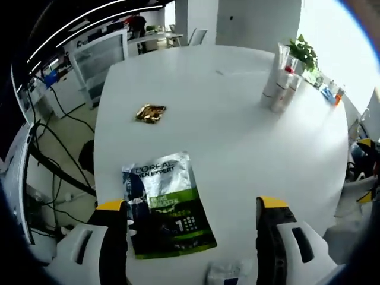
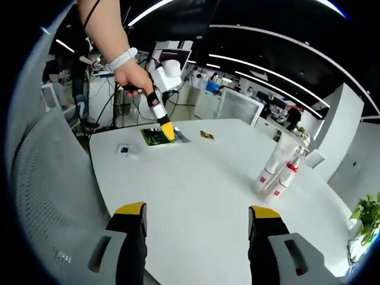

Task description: Arrange the skincare products in the storage area until every visible bottle or jar stands upright without overlapping.

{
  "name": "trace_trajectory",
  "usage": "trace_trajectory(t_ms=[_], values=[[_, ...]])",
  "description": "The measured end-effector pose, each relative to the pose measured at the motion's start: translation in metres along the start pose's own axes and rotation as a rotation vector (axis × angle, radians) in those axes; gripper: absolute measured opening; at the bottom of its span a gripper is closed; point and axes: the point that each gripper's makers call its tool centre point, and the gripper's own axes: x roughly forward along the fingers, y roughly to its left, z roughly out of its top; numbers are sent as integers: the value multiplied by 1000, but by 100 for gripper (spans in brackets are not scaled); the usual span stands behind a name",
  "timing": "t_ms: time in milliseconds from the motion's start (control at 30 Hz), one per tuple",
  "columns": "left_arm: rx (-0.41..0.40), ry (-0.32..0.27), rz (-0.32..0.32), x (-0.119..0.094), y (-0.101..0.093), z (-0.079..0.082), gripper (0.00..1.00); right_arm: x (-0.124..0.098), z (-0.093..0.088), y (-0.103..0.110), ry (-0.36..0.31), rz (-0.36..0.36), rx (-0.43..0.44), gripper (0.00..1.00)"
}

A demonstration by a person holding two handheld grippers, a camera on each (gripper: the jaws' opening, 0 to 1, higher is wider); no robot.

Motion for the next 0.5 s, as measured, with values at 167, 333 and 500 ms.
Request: trace_trajectory(t_ms=[167,333,500], values=[[24,51,-3,11,5,-10,96,1,-2,-1,13,-1,1,66],[26,68,11,15,14,-13,99,2,-5,4,27,19,-6,66],[51,69,25,20,25,-13,99,4,-8,8,42,38,-6,65]])
